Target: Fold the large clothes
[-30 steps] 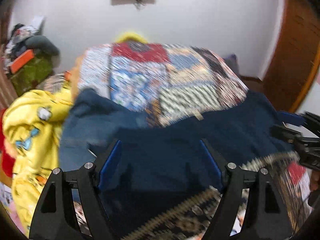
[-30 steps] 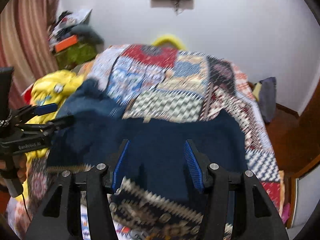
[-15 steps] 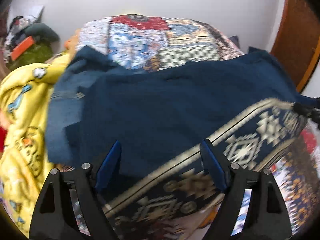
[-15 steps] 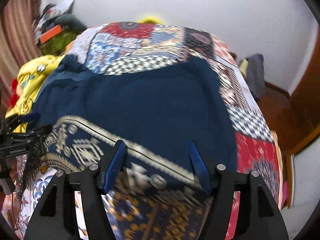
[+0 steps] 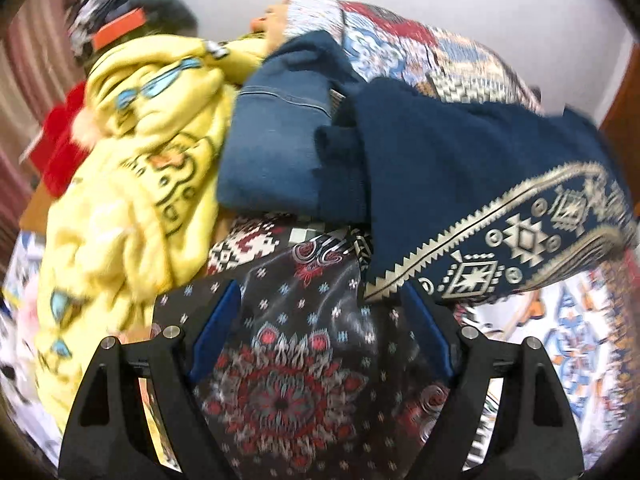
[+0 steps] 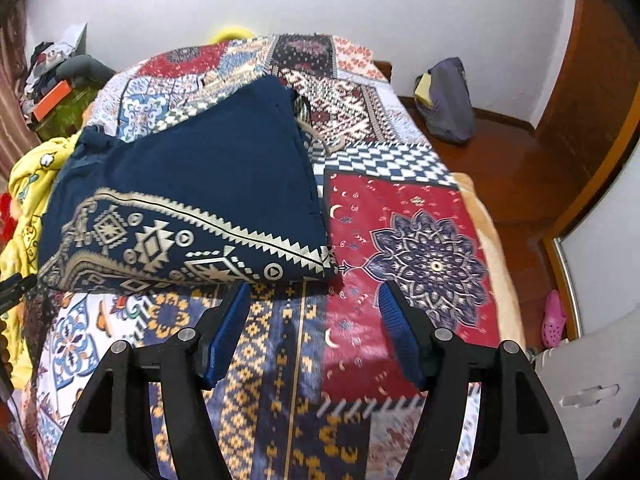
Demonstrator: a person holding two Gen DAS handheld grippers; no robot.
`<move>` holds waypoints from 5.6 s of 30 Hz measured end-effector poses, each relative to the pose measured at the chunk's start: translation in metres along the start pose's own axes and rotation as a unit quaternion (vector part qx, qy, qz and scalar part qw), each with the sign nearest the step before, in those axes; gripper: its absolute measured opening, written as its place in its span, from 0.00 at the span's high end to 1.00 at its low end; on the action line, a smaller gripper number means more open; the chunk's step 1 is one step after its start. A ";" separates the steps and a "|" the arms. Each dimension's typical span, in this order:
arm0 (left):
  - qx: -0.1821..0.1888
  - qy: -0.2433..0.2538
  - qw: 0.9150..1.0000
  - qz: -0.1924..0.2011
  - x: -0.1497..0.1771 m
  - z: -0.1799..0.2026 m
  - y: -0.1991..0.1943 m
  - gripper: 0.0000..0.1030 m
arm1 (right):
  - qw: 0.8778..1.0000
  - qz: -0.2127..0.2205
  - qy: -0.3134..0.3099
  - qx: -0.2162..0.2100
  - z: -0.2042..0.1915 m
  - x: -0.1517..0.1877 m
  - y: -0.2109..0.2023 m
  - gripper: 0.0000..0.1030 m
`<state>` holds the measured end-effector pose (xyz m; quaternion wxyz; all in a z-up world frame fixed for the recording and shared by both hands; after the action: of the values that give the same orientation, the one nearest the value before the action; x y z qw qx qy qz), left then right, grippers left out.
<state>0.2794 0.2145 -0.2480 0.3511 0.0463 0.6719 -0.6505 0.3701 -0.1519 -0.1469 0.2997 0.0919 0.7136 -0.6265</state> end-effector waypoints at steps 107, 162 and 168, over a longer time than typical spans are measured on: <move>0.251 0.293 0.922 -0.039 0.004 0.342 -0.023 0.51 | 0.996 0.018 0.062 -0.063 0.033 -0.009 -0.036 0.33; 0.091 0.150 0.982 0.070 -0.049 0.151 -0.062 0.10 | 0.991 0.034 -0.002 -0.126 -0.003 -0.032 -0.035 0.26; 0.168 0.091 0.981 0.020 -0.073 0.155 -0.037 0.10 | 0.983 0.005 0.002 -0.184 -0.031 -0.051 0.000 0.24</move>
<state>0.3788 0.0968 -0.1640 0.2880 0.1771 0.5812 -0.7402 0.4017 -0.1099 -0.1178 0.3132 0.0398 0.8169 -0.4827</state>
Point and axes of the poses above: each gripper's, at about its wrist camera, not at the fingertips, and y roughly the way its jaws point, z to its right, x to its underside, the point moved 3 cm from there along y, roughly the way its jaws point, and after that the axes turned 1 degree about -y, right-handed, at the moved point
